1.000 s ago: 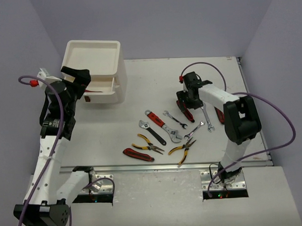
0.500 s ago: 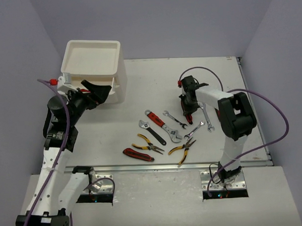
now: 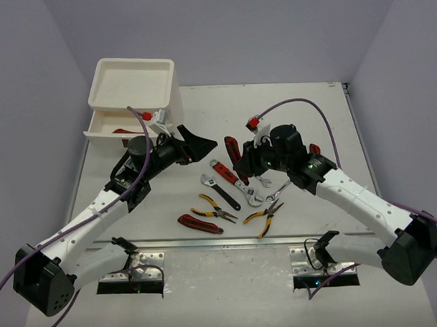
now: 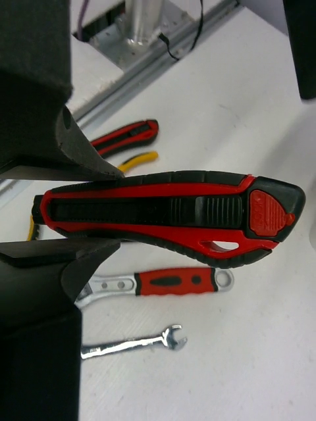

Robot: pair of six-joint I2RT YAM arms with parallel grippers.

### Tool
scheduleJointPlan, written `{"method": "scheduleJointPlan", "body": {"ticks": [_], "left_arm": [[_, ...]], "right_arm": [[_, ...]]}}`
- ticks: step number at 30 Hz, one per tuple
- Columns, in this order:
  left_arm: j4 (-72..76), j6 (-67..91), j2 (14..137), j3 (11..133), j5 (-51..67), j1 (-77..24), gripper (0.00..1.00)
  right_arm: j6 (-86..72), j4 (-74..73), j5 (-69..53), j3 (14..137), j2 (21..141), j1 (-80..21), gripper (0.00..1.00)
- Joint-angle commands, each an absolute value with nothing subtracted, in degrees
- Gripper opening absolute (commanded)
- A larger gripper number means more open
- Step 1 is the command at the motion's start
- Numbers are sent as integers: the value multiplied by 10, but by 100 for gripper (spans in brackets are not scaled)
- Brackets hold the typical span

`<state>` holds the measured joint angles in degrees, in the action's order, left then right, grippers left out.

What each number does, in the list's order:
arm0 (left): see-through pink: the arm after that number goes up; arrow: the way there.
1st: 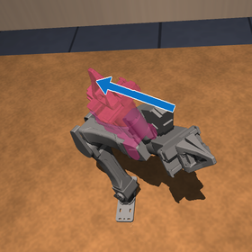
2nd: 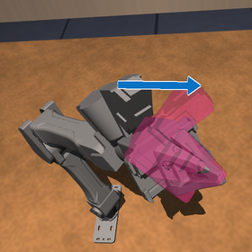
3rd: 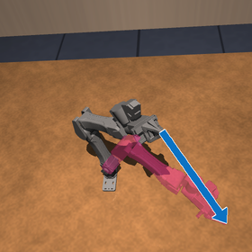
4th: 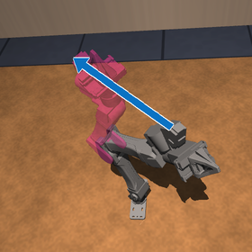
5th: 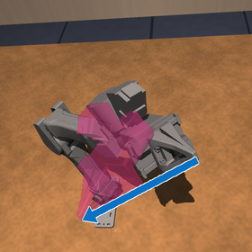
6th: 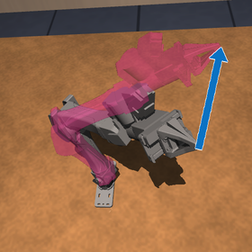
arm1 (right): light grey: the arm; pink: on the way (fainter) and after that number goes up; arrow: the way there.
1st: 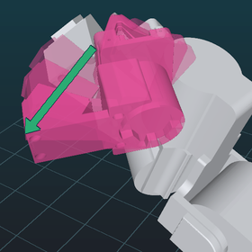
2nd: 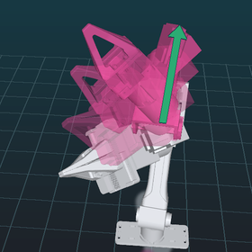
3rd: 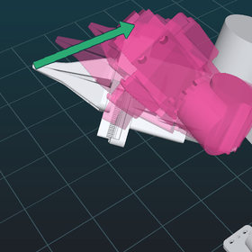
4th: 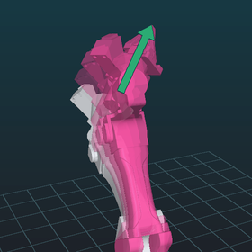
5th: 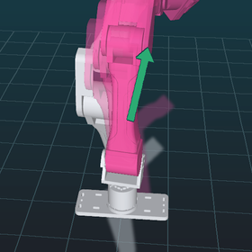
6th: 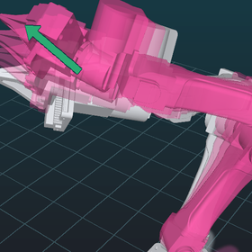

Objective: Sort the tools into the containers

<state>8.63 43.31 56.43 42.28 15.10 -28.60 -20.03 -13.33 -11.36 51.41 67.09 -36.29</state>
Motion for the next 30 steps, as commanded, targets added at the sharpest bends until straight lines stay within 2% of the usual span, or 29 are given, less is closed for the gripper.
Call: {"method": "scheduleJointPlan", "body": {"ticks": [1,6,8,9,10,11,13,14,17,20,21,22,23,24,27,30], "left_arm": [[174,451,595,423,143,-322,83],[167,451,618,435,126,-350,77],[152,449,629,442,116,-357,72],[146,449,635,446,113,-362,67],[144,450,639,449,114,-364,58],[144,451,645,453,116,-367,43],[142,451,650,463,120,-371,27],[138,449,657,473,124,-374,8],[135,446,664,480,125,-374,0],[113,434,663,493,99,-374,0],[95,431,659,501,77,-374,0],[75,428,653,511,52,-373,0],[47,429,645,523,17,-369,0],[6,434,638,538,-36,-362,0],[-61,461,595,559,-108,-287,0],[-104,497,559,574,-136,-206,0]], "right_arm": [[-248,-73,-173,515,643,-386,0],[-249,-81,-168,540,647,-399,0],[-248,-79,-166,549,649,-404,0],[-249,-78,-167,555,651,-408,0],[-250,-78,-169,559,654,-411,0],[-250,-78,-173,563,658,-415,0],[-251,-73,-174,565,662,-418,0],[-253,-67,-172,565,663,-421,0],[-254,-59,-161,565,653,-420,0],[-246,-62,-151,569,643,-421,0],[-246,-77,-138,573,640,-421,10],[-246,-91,-111,576,638,-421,37],[-248,-108,-75,577,634,-420,80],[-250,-129,-53,579,627,-421,99],[-255,-192,71,585,610,-420,99],[-258,-242,127,584,590,-420,99]]}}
